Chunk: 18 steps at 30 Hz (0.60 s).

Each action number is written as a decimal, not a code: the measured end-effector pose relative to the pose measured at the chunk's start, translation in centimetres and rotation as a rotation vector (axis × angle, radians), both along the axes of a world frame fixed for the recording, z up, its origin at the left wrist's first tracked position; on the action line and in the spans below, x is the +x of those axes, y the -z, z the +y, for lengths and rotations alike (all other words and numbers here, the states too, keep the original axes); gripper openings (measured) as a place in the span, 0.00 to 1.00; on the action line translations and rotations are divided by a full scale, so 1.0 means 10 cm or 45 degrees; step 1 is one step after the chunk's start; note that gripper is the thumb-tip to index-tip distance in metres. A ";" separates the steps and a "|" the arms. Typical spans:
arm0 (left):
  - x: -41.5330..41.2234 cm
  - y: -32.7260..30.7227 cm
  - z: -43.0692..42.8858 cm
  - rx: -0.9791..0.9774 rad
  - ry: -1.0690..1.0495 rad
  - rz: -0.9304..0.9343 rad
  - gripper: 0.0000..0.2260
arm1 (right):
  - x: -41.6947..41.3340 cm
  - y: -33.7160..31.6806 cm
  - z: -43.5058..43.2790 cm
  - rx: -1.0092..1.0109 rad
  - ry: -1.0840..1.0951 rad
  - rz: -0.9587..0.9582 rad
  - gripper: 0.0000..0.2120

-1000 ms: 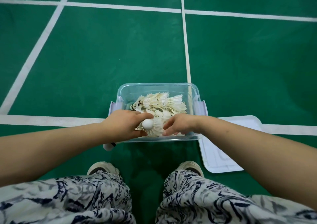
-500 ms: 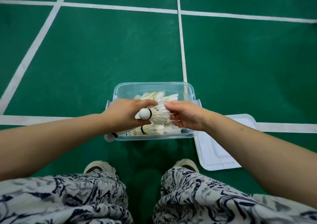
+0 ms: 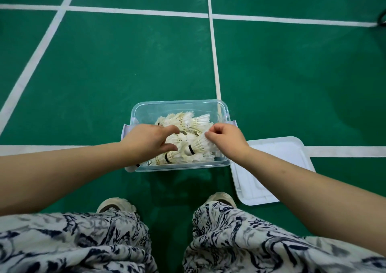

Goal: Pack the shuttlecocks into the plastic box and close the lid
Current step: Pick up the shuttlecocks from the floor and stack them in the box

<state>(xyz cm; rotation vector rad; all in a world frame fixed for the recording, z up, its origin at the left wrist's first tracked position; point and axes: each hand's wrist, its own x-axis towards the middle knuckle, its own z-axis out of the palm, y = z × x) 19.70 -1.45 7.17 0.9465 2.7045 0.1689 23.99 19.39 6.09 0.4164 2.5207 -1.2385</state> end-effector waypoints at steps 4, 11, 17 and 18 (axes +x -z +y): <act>-0.01 0.06 0.03 -0.050 0.101 -0.025 0.18 | -0.01 0.07 -0.11 0.143 -0.224 -0.088 0.10; -0.02 0.24 0.02 -0.169 0.403 -0.065 0.15 | 0.00 0.25 -0.25 0.442 -0.534 -0.236 0.10; -0.07 0.30 0.02 -0.222 0.544 -0.079 0.15 | -0.05 0.30 -0.26 0.398 -0.519 -0.361 0.09; -0.07 0.30 0.02 -0.216 0.555 -0.079 0.15 | -0.06 0.31 -0.25 0.384 -0.515 -0.372 0.09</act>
